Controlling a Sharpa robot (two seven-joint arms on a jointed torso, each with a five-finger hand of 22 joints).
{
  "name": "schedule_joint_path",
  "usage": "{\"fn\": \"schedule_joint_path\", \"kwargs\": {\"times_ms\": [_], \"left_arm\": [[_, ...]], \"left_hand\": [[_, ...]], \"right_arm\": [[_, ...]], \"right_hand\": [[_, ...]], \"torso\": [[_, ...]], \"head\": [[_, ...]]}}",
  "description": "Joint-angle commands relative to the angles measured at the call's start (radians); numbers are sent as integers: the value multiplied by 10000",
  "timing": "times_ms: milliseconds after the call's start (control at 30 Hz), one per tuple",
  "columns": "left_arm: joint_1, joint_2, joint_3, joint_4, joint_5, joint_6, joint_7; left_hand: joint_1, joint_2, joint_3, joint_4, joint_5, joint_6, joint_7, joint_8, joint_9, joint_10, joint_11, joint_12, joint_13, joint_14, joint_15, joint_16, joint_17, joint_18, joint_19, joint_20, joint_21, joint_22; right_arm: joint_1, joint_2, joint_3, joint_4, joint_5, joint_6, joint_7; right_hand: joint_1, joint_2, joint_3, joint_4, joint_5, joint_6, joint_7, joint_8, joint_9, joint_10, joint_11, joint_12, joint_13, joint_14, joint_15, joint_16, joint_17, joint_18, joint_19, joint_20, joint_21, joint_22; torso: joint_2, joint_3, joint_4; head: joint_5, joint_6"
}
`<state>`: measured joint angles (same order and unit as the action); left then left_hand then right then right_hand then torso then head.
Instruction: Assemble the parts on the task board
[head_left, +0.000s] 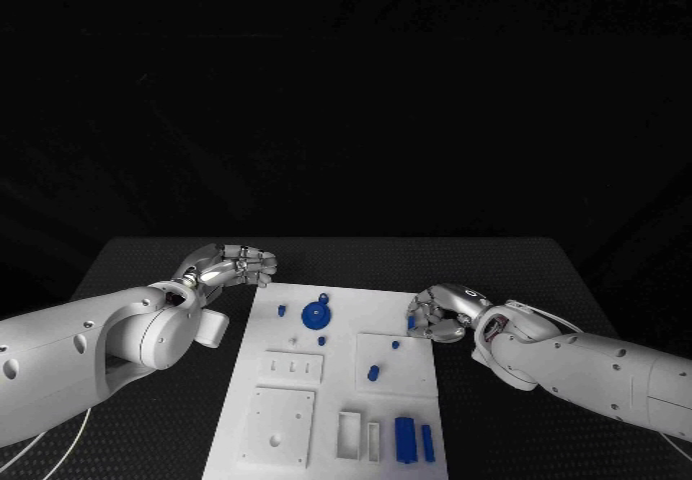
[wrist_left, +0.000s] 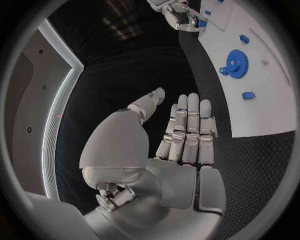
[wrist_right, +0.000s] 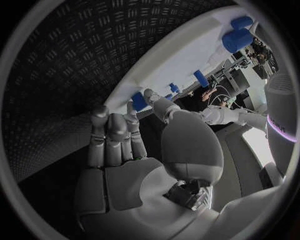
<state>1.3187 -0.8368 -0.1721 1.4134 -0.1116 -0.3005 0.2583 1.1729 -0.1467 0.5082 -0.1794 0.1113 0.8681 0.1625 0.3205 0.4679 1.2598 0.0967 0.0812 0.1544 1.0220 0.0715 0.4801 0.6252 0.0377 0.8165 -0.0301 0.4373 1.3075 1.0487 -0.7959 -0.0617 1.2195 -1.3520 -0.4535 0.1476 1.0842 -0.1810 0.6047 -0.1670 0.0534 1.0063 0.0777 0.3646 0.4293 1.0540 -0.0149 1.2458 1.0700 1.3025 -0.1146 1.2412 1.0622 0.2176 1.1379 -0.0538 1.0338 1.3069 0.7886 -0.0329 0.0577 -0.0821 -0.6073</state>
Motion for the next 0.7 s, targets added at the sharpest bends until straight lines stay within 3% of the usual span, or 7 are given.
{"fn": "schedule_joint_path", "kwargs": {"times_ms": [33, 500, 700], "left_arm": [[1, 6, 4, 19, -39, 162, 45], [1, -3, 4, 27, -45, 163, 36], [1, 3, 3, 17, -58, 197, 7]], "left_hand": [[-120, 8, 10, -61, -65, 60, 11, -15, 17, 38, 9, 20, 16, -53, 3, 52, 12, 154, -66, 19, 61, 180], [-115, 9, 22, -77, -66, 55, 13, -18, 19, 37, 9, 17, 19, -56, 3, 51, 12, 155, -69, 18, 64, 180], [-110, 10, 27, -86, -66, 53, 13, -20, 20, 37, 9, 17, 21, -57, 2, 51, 12, 156, -70, 18, 66, 180]], "right_arm": [[-31, 35, -14, 9, -256, 51, -89], [-31, 54, -13, 26, -371, 16, -149], [-31, 41, -10, 136, -352, -127, -170]], "right_hand": [[-3, 104, 42, 44, -46, 273, 150, 49, 26, 78, -18, 36, -20, 11, -71, -18, 10, 442, 45, -19, 52, 16], [127, 464, 415, 110, -44, 478, 53, 109, 31, 194, -110, -2, -32, 57, -151, -26, 12, 442, 70, -44, 67, 12], [192, 498, 585, 112, -44, 499, 42, 111, 29, 205, -122, -12, -25, 60, -164, -29, 14, 442, 69, -40, 66, 10]], "torso": [[0, -8, 6], [-1, -9, 3], [-4, -9, 0]], "head": [[-6, -6], [-12, -25], [-14, -30]]}}
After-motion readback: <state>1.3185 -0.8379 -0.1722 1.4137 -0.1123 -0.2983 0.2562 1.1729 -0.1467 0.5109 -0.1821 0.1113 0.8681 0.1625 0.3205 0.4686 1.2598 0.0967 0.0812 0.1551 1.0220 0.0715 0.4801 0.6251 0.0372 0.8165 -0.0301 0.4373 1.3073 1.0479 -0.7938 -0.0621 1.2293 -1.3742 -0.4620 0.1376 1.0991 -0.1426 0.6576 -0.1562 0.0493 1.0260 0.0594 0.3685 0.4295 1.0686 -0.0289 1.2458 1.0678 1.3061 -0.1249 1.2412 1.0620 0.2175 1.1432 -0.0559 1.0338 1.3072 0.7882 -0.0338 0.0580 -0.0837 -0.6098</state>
